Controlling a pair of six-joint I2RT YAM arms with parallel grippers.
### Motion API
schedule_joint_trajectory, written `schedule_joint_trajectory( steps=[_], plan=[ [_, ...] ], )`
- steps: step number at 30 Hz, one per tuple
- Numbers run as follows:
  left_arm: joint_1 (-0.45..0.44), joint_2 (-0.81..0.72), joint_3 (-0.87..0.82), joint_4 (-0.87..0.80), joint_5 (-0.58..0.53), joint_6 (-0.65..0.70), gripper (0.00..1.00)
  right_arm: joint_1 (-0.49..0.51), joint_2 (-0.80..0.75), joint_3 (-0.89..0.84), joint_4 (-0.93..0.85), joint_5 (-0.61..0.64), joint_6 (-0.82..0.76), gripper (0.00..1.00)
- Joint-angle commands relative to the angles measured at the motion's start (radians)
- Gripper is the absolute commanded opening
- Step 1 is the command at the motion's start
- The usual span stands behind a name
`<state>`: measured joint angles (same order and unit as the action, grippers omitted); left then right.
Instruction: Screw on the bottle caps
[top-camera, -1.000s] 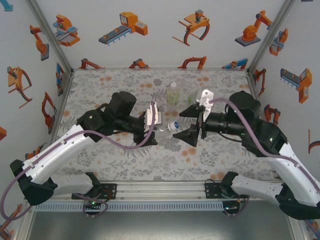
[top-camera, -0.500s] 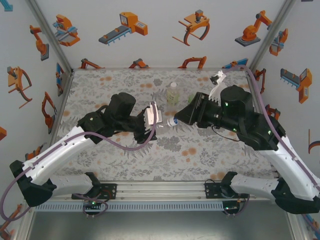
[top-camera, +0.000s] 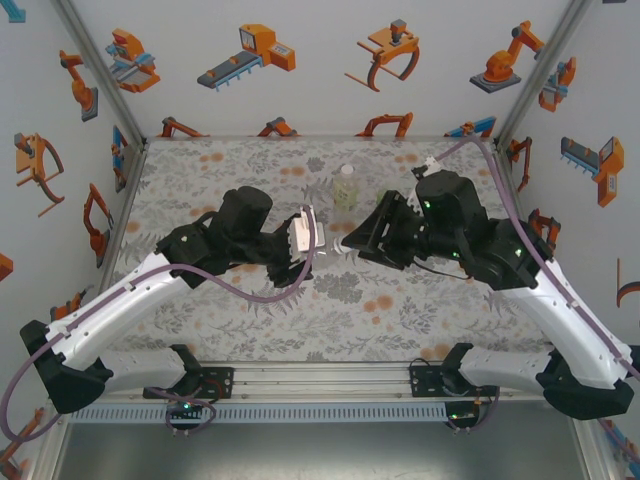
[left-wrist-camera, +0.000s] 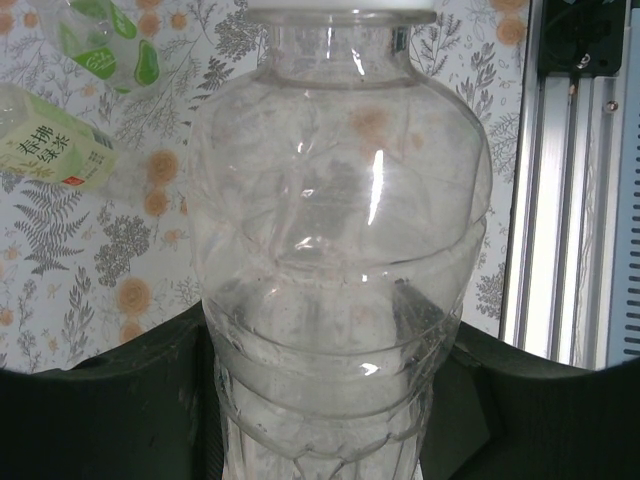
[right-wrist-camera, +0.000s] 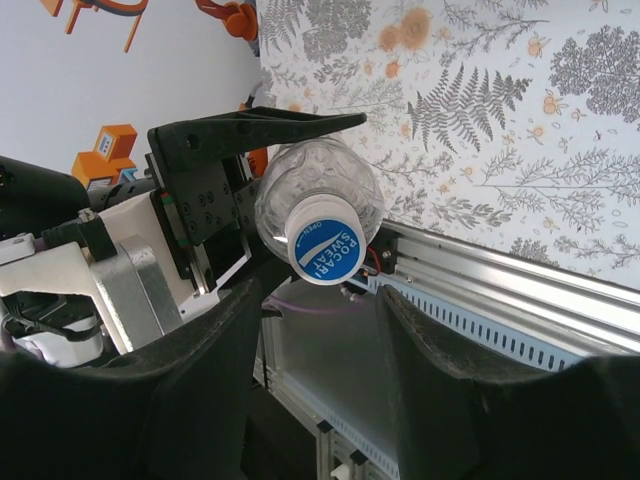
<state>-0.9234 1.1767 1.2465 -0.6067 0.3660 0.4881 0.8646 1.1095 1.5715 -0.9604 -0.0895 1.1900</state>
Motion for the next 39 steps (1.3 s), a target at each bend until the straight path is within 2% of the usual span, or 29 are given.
schedule_joint_trajectory(
  steps=[1, 15, 26, 31, 35, 37, 39],
  plan=[
    [-0.003, -0.027, -0.015, -0.011, 0.011, 0.020, 0.00, -0.010, 0.007, -0.010, 0.015, -0.018, 0.038, 0.47],
    [-0.004, -0.056, -0.031, -0.014, 0.049, 0.018, 0.00, -0.049, 0.040, -0.041, 0.071, -0.084, 0.051, 0.41],
    [-0.005, -0.052, -0.016, -0.006, 0.050, 0.000, 0.00, -0.053, 0.033, -0.068, 0.121, -0.127, 0.017, 0.24],
    [-0.005, -0.050, -0.006, 0.007, 0.061, -0.008, 0.00, -0.053, 0.006, -0.098, 0.257, -0.165, -0.181, 0.19],
    [-0.005, -0.055, -0.004, 0.022, 0.074, -0.011, 0.00, -0.053, 0.002, -0.096, 0.285, -0.185, -0.476, 0.10],
    [-0.005, -0.055, -0.001, 0.029, 0.088, -0.015, 0.00, -0.053, 0.003, -0.110, 0.328, -0.243, -0.629, 0.07],
    [-0.005, -0.052, 0.012, 0.016, 0.116, -0.011, 0.00, -0.053, 0.011, -0.114, 0.375, -0.372, -0.845, 0.06]
  ],
)
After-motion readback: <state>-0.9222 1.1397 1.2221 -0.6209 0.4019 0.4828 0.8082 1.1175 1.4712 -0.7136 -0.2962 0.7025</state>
